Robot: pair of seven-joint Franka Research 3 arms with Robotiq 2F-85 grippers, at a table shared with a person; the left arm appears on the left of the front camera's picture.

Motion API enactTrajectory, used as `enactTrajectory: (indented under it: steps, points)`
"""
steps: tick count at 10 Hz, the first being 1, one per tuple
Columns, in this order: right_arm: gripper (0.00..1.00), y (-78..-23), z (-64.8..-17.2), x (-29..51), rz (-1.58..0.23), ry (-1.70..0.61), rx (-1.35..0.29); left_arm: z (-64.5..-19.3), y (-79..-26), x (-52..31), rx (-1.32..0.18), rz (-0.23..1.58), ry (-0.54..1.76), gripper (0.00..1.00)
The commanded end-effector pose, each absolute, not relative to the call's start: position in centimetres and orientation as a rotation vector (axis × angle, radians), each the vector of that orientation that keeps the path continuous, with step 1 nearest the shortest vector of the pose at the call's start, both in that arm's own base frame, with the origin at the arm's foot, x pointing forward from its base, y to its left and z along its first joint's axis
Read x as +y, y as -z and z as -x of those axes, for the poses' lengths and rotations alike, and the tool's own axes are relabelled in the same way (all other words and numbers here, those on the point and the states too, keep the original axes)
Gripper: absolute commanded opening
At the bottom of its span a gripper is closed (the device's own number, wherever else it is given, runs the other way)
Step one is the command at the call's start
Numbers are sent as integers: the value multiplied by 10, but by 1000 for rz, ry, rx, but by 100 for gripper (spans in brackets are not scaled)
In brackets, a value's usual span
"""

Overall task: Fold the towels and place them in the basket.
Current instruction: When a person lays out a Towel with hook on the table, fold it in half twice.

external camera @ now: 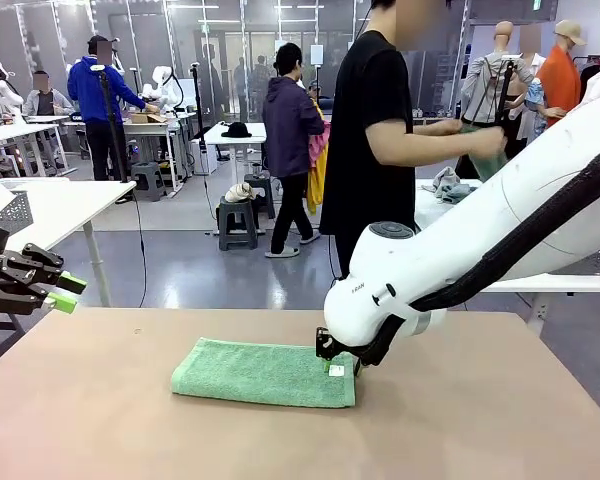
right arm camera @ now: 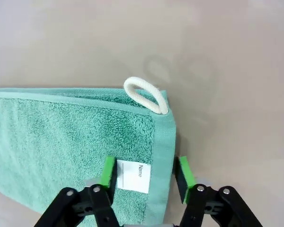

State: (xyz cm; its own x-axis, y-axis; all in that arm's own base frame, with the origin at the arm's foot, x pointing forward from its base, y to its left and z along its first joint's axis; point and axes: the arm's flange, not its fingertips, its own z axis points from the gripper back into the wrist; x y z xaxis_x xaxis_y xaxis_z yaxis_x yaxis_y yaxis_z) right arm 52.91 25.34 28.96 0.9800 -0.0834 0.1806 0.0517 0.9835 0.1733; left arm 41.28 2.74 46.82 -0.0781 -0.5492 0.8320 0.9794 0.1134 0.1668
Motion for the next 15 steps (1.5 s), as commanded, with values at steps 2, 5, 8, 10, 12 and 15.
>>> enactTrajectory:
  steps: [2,5,8,10,12,15]
  points:
    - [40,-284,-534,266,-113,77,-147,-411,-471,27,-949,617,1405,47]
    - [5,-285,-535,267,-76,84,-124,-411,-471,27,-949,617,1405,47]
    - [0,-284,-535,265,-71,73,-110,-411,-471,27,-949,617,1405,47]
    - [0,-288,-533,252,-84,66,-99,-411,-471,27,-949,617,1405,47]
    - [0,-295,-526,222,-66,-9,-114,-411,-471,27,-949,617,1405,47]
    - [0,-315,-517,182,-41,-96,-103,-411,-471,27,-949,617,1405,47]
